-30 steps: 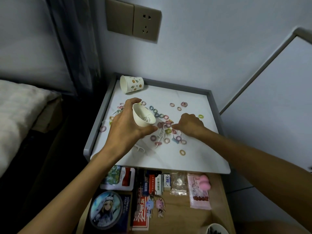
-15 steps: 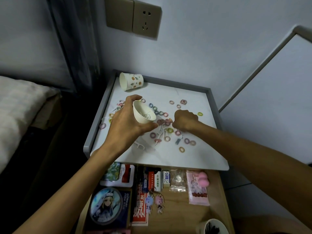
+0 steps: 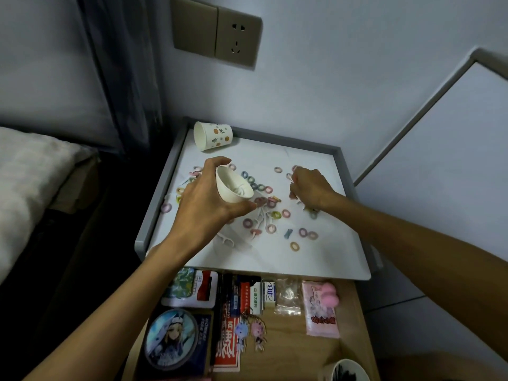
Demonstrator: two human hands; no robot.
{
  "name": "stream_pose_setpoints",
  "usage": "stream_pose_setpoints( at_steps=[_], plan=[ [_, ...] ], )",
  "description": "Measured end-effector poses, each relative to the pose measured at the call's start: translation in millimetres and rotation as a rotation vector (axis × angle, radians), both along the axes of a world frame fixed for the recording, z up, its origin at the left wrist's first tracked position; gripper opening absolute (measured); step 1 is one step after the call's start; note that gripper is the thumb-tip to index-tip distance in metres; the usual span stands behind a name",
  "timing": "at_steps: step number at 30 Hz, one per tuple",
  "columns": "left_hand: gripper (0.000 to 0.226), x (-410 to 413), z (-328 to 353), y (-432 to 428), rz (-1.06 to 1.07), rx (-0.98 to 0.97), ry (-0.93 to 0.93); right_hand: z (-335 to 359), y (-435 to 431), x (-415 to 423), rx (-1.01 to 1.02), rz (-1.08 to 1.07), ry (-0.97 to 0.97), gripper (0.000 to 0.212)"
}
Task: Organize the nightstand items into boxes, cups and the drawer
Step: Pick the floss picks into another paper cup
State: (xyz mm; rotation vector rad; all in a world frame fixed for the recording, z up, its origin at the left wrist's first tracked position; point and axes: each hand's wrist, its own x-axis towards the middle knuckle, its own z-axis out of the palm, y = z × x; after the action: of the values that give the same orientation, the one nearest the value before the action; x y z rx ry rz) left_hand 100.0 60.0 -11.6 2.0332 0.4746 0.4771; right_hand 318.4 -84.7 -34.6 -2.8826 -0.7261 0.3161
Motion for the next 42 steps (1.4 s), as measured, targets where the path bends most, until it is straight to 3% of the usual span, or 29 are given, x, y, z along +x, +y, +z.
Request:
stream_pose_setpoints(
  at_steps=[4,7,10,13,16,20,26,33,35,39,42],
  plan=[
    [0.085,-1,0,-2,-0.005,0.009,0.012,0,-9,3,0.083,0.022,-0.002,0.005],
    [0.084,-1,-1,-3,-0.009,0.011,0.008,9,-10,-2,0.260,0.035,0.111,0.008],
    [0.084,-1,-2,-3,-0.017,0.019,0.012,39,-3,-11,0.403,0.204,0.151,0.014],
    [0.086,2,-4,-4,-0.033,0.044,0.014,82,12,-28,0.340,0.478,0.169,0.016],
    [0.087,5,-7,-4,-0.043,0.043,0.013,111,34,-57,0.143,0.698,0.180,0.017],
    [0.084,5,-6,-7,-0.065,-0.010,-0.009,110,56,-82,-0.014,0.865,0.188,0.013],
    [0.084,2,-4,-2,-0.031,-0.029,-0.031,103,54,-78,0.250,0.651,0.347,0.028],
    [0.088,2,-1,-1,0.013,-0.032,-0.040,92,39,-63,0.477,0.464,0.265,0.012],
    [0.087,1,-1,1,0.031,-0.053,-0.066,76,27,-47,0.421,0.379,0.197,0.009],
    [0.085,-1,1,4,0.062,-0.044,-0.071,23,-8,-25,0.105,0.264,0.150,0.015],
    [0.087,0,-1,5,0.065,-0.033,-0.032,-8,-23,-30,0.113,0.236,0.167,0.020]
  ],
)
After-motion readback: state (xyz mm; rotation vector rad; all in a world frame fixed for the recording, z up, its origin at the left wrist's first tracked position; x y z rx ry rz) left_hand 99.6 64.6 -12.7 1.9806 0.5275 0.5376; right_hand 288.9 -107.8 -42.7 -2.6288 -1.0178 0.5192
